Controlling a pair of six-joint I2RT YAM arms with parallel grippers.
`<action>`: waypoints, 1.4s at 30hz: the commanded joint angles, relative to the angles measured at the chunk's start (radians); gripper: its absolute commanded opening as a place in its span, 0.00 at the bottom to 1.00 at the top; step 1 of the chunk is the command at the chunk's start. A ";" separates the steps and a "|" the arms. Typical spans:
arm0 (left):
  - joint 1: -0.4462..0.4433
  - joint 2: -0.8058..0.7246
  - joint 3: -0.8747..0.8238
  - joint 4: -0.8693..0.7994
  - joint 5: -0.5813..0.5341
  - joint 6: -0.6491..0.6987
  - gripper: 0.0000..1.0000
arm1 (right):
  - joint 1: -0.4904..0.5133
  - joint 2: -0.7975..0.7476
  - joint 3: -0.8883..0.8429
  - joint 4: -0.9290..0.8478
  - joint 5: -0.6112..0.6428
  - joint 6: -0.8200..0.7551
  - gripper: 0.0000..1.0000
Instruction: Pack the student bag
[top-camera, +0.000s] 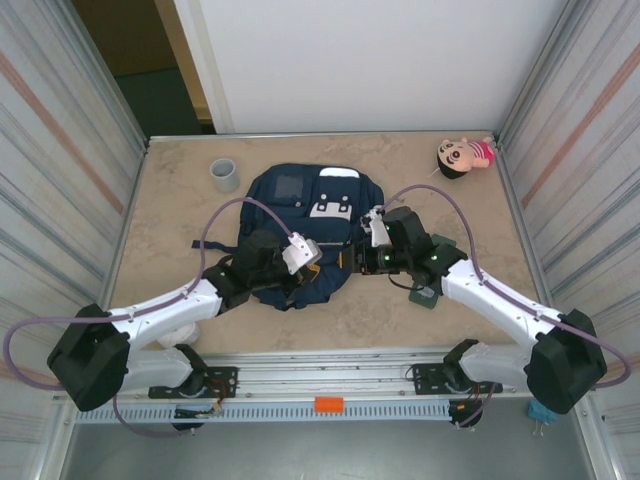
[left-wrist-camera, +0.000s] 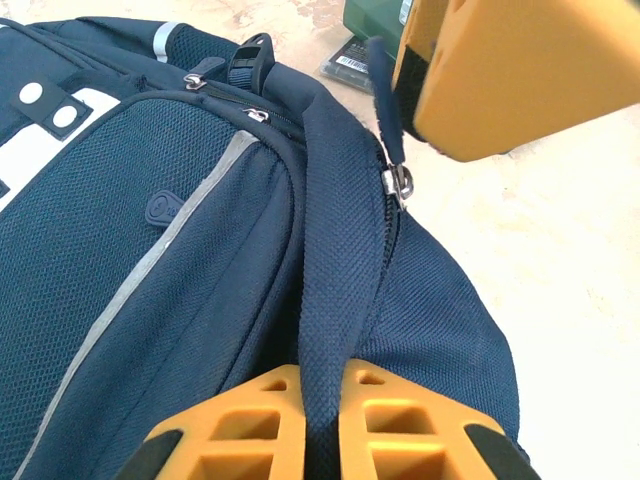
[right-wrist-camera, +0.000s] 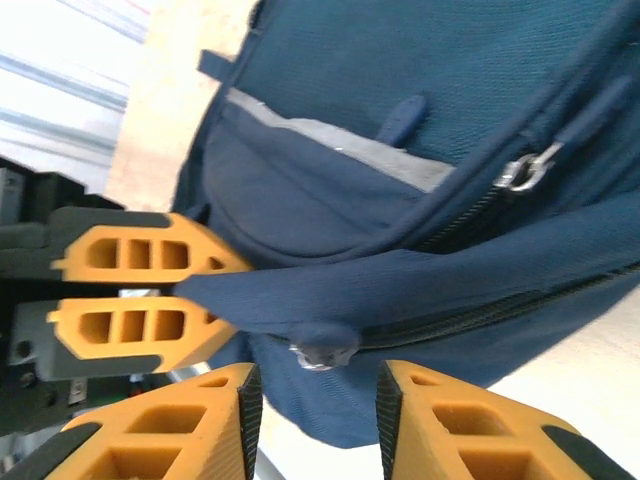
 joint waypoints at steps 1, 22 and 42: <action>0.009 -0.025 0.039 0.069 0.029 -0.012 0.01 | -0.006 0.014 0.046 -0.049 0.050 -0.031 0.41; 0.009 -0.026 0.024 0.115 0.024 -0.038 0.01 | -0.088 0.065 -0.009 0.130 -0.221 -0.048 0.46; 0.029 -0.026 0.029 0.177 0.070 -0.105 0.00 | 0.010 0.075 -0.010 -0.001 -0.049 -0.215 0.20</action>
